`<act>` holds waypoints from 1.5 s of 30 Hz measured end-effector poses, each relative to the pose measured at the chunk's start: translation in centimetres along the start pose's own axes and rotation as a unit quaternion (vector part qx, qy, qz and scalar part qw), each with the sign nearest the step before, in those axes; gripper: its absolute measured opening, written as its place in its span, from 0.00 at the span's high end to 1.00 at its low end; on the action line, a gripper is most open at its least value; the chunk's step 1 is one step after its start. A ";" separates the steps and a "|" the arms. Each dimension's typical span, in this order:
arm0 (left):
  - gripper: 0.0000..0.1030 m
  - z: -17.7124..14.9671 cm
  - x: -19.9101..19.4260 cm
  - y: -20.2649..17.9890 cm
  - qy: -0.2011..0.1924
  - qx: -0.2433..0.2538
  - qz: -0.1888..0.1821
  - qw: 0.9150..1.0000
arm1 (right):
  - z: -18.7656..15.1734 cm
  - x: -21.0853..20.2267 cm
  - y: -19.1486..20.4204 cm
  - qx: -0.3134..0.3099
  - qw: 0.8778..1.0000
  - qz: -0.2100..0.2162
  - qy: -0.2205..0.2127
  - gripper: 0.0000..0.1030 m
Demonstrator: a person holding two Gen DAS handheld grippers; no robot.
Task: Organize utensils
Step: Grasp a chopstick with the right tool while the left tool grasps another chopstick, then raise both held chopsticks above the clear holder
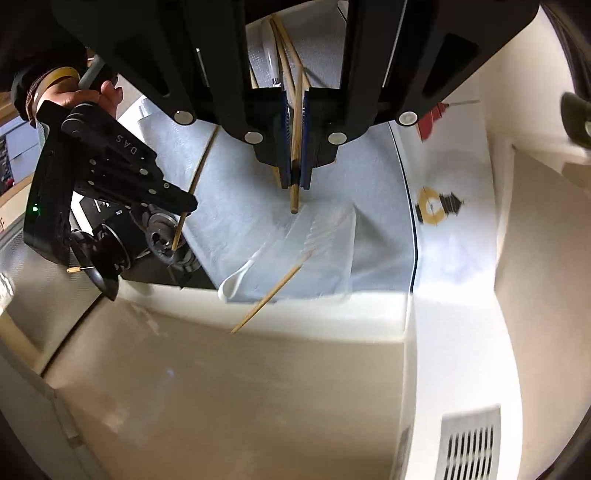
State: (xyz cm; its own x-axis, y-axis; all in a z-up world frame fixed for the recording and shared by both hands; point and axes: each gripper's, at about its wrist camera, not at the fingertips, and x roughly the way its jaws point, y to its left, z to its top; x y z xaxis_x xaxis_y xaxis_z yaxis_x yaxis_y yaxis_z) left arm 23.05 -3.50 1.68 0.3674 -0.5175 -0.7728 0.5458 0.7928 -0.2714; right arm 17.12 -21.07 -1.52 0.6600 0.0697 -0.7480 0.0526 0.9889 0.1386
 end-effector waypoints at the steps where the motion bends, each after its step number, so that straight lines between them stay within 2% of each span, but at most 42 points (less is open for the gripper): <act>1: 0.95 0.1 -0.8 -0.4 -0.013 0.007 0.004 1.000 | 0.1 -0.4 0.1 -0.002 1.000 -0.001 -0.005 0.94; 17: 0.95 3.9 -6.4 -2.1 -0.105 0.042 0.043 0.993 | 3.9 -4.9 1.2 -0.024 0.997 0.005 -0.078 0.94; 23: 0.95 5.4 -8.0 -2.8 -0.134 0.053 0.044 0.989 | 5.4 -6.3 1.1 -0.019 0.995 0.018 -0.096 0.94; 35: 0.95 9.3 -11.6 -5.1 -0.208 0.082 0.033 0.974 | 10.4 -10.9 1.9 -0.044 0.982 0.016 -0.181 0.94; 38: 0.95 10.1 -11.5 -5.4 -0.213 0.088 0.036 0.972 | 11.2 -10.9 2.1 -0.046 0.980 0.011 -0.192 0.94; 45: 0.95 11.2 -9.4 -5.2 -0.202 0.087 0.041 0.975 | 12.2 -9.5 2.0 -0.051 0.978 -0.012 -0.202 0.94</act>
State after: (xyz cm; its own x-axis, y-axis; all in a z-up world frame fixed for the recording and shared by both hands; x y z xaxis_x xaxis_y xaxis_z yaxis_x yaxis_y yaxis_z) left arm 25.17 -6.40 16.75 0.6630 -0.5671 -0.4887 0.6083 0.7886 -0.0899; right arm 20.10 -21.37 13.72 0.9028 0.0092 -0.4300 0.0104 0.9990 0.0430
